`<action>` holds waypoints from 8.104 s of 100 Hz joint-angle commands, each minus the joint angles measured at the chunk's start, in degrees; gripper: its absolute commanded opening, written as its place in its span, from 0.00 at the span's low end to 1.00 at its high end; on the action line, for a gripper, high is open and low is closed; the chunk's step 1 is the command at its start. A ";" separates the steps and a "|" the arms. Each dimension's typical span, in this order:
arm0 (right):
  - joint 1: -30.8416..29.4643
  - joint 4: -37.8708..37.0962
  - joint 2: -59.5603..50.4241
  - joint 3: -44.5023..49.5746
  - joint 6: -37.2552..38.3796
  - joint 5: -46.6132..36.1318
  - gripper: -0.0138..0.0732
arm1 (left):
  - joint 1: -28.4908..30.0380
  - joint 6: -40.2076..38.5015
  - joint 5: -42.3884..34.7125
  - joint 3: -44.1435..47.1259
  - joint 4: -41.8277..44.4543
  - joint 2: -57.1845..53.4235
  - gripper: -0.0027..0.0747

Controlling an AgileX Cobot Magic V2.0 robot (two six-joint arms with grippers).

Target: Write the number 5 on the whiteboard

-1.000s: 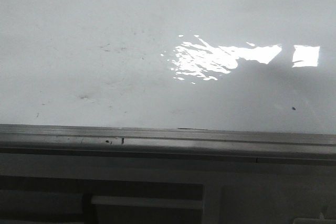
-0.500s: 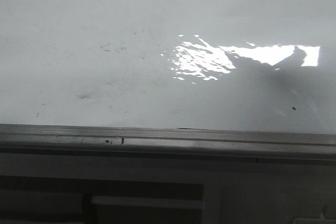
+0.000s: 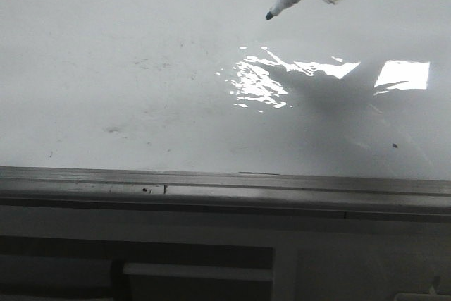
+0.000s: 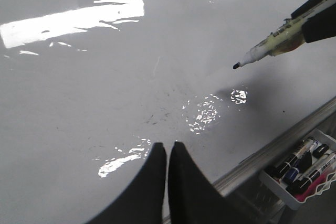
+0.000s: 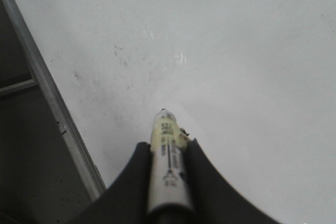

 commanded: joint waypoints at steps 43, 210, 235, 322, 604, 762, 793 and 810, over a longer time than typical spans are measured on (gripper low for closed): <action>0.05 -7.66 3.62 -1.65 0.17 -9.16 0.11 | 0.18 -0.60 -4.08 -1.63 -0.85 0.04 0.01; 5.11 -12.79 3.16 7.26 18.59 -3.24 0.11 | 0.18 -0.60 -4.08 -1.63 -0.85 0.04 0.01; 7.34 -16.91 -1.05 -0.90 18.59 -1.45 0.11 | 0.18 -0.60 -3.01 -1.63 -0.85 0.04 0.01; 3.83 -19.22 6.53 -1.05 19.00 -5.56 0.11 | 0.18 -0.60 -3.01 -1.63 -0.85 0.04 0.01; 27.60 -26.15 0.94 -3.21 23.15 -0.92 0.70 | -15.72 21.12 8.31 -20.94 -2.31 31.90 0.01; 27.60 -26.50 -12.79 -5.62 31.31 7.86 0.10 | -8.38 -5.26 -16.29 -17.58 -18.82 47.70 0.32; 27.60 -26.50 -12.79 -5.62 31.31 7.86 0.10 | -8.38 -5.26 -17.80 -17.58 -20.27 47.70 0.38; 27.60 -26.50 -12.79 -5.62 31.31 7.86 0.10 | -8.38 -5.26 -18.11 -17.58 -20.26 47.70 0.53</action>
